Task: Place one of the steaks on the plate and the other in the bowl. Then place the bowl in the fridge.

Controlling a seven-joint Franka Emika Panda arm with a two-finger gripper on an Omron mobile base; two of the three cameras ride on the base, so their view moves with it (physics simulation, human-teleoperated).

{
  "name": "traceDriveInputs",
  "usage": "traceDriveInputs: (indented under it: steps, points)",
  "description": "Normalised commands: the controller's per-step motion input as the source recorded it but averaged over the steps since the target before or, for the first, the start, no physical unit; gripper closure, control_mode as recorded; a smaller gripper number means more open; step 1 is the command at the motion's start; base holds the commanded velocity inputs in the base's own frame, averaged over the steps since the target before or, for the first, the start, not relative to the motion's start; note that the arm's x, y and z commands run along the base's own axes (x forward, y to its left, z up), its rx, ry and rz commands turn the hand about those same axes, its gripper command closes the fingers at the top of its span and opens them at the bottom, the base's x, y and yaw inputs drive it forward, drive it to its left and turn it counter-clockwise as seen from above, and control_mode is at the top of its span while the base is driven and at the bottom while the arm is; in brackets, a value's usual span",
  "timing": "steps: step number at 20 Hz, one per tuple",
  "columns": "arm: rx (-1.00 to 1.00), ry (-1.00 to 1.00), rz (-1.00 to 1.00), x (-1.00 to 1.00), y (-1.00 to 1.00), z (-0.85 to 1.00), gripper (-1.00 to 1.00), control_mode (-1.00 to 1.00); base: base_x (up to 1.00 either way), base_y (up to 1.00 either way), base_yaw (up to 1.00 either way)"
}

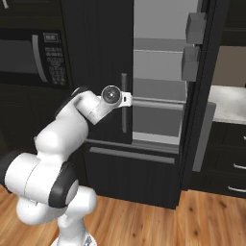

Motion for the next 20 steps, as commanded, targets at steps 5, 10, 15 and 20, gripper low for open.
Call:
traceDriveInputs:
  steps: [5, 10, 15, 20]
  points:
    - [0.00, 0.05, -0.04, 0.69, 0.00, 0.04, -1.00, -1.00, 0.00, 0.00, 0.00]
    - [0.00, 0.09, -0.03, 0.66, 0.00, 0.08, -1.00, -1.00, 0.00, 0.00, 0.00]
    - [0.00, 0.02, 0.00, 0.57, 0.00, 0.06, -1.00, -1.00, 0.00, 0.00, 0.00]
    - [0.00, 0.00, 0.00, 0.54, 0.00, 0.01, -1.00, -1.00, 0.00, 0.00, 0.00]
